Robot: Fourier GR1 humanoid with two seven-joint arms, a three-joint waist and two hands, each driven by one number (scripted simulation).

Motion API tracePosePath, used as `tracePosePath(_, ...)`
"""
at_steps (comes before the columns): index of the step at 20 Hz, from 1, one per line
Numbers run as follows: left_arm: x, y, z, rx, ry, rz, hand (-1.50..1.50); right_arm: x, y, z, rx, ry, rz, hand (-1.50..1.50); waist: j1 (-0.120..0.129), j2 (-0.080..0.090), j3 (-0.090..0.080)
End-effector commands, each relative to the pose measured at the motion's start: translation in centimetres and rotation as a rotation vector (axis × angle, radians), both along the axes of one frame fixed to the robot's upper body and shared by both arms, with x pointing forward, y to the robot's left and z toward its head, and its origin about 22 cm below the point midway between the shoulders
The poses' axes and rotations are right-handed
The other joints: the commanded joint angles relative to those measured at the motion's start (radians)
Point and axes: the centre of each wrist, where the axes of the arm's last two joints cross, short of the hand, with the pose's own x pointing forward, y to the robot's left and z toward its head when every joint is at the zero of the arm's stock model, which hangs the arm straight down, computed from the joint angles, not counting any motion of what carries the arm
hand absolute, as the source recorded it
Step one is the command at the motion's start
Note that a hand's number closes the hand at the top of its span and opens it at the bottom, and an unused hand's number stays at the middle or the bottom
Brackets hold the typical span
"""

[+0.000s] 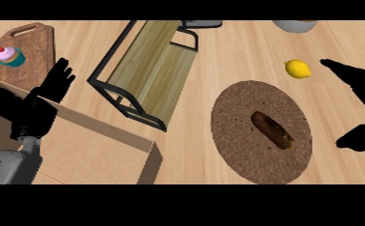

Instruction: Pick the sweet potato from the placemat and place it in the tiered shelf

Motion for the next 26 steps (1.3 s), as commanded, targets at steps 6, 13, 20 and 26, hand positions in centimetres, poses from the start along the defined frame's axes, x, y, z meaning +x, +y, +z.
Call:
tracePosePath(6,-2.2,-4.5,-5.5,0.095,0.141,-0.187,0.00,-0.5,8.3,-3.6,-0.135,0.078,-0.055,-1.50,0.009,0.025,-0.010)
tracePosePath(13,-3.0,-4.3,-5.7,0.088,0.146,-0.166,0.00,-0.5,11.0,-5.3,-0.212,0.170,-0.155,-1.50,-0.003,0.017,-0.008)
tracePosePath(20,-3.8,-3.6,-6.2,0.092,0.148,-0.169,0.00,0.2,13.0,-7.4,-0.238,0.160,-0.208,-1.50,0.003,0.019,-0.007)
tracePosePath(26,-4.2,-3.2,-6.7,0.093,0.152,-0.165,0.00,-0.5,13.2,-7.8,-0.307,0.119,-0.215,-1.50,-0.016,0.016,-0.008)
